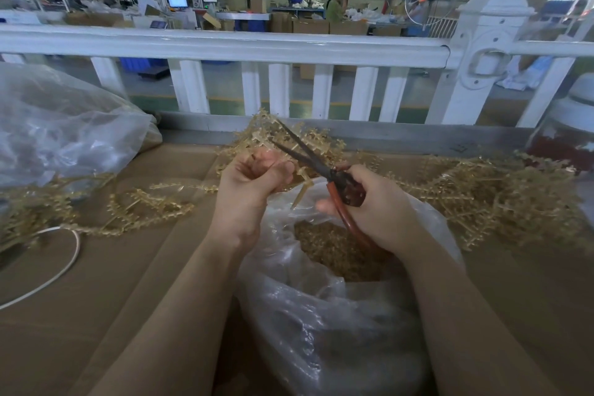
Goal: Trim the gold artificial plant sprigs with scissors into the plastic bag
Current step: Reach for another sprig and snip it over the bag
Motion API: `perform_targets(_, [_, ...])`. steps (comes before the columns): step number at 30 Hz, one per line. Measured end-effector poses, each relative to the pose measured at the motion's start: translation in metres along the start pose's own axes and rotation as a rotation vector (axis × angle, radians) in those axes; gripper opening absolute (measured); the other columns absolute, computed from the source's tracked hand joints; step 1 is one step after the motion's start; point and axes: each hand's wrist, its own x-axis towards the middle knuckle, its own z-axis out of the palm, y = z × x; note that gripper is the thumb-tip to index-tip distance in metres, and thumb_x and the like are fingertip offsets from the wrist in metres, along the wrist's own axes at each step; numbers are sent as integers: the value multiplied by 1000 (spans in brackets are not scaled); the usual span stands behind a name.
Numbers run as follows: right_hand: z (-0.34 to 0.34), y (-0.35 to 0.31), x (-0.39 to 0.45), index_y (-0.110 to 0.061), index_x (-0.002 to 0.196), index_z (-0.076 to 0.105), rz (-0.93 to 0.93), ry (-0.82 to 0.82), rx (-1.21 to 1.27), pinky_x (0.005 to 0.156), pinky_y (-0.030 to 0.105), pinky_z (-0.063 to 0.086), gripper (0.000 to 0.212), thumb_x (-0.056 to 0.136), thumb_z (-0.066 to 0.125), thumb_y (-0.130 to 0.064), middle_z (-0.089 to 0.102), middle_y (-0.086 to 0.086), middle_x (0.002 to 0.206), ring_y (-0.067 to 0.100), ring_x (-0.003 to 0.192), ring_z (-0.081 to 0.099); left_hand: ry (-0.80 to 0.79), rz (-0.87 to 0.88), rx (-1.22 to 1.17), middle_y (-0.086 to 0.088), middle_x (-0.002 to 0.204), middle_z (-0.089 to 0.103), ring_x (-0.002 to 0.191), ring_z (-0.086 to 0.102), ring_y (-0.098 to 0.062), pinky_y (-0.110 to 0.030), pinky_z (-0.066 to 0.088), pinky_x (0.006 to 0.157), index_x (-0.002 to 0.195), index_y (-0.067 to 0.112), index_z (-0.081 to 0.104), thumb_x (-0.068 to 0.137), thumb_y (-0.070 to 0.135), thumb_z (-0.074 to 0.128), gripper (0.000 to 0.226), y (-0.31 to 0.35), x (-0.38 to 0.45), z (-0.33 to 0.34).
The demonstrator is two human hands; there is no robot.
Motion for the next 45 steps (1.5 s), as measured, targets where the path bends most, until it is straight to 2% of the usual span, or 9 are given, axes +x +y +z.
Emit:
perform_targets(1, [0,1,0,-55,87,51,2,-11,-33,62,16,39,45,60,60,-90,56,-46,92,-19,85,54,-9,19,13,-10,77,66,77,64,-21,-31,55,78,87,-3,61,84,-7,68,8,0,0,1])
perform_targets(3, [-1,1,0,-57,90,48,3,-32,-100,62,16,38,47,60,57,-93,52,-51,95,-22,86,53,-19,56,30,-20,89,64,87,66,-29,-35,56,82,101,-18,54,84,-8,68,24,-1,0,2])
perform_targets(8, [-5,2,-1,-63,92,44,-26,-37,-229,60,9,32,45,63,53,-96,57,-37,84,-27,86,49,2,102,67,-33,99,64,93,67,-33,-40,58,85,113,-16,49,83,-8,71,38,-2,-1,2])
perform_targets(11, [-7,2,-1,-61,92,44,-34,-48,-277,62,10,33,46,64,51,-97,56,-35,84,-15,76,52,12,98,78,-20,96,69,91,70,-27,-36,57,81,112,-13,50,82,-7,71,38,-4,0,0])
perform_targets(16, [-3,4,1,-56,83,43,-60,43,-334,57,10,29,46,63,46,-97,51,-35,75,-15,68,45,10,112,90,-7,89,73,86,71,-20,-28,56,76,110,-15,51,81,-10,72,36,-3,0,1])
perform_targets(22, [1,7,1,-55,79,42,-70,114,-346,55,12,31,48,62,43,-99,51,-33,68,-14,64,46,6,112,68,-20,99,70,90,70,-24,-32,56,79,114,-19,51,82,-11,70,39,-1,0,2])
perform_targets(27, [3,8,0,-52,81,47,-75,138,-338,53,11,30,51,62,42,-99,51,-32,65,-13,61,46,11,87,73,-11,91,75,89,72,-22,-29,56,78,111,-18,56,82,-9,71,34,0,-1,1])
perform_targets(34, [1,10,0,-49,88,46,-98,154,-376,52,11,29,50,69,45,-96,47,-33,66,-15,61,43,8,123,116,-16,93,73,89,73,-21,-27,55,78,112,-22,51,81,-11,71,38,1,-2,3])
perform_targets(45, [-1,9,1,-41,87,56,-115,141,-427,52,11,31,59,67,44,-95,54,-27,70,-13,63,46,19,163,216,-11,93,74,90,72,-27,-36,58,81,107,2,53,83,-8,72,32,0,-3,3])
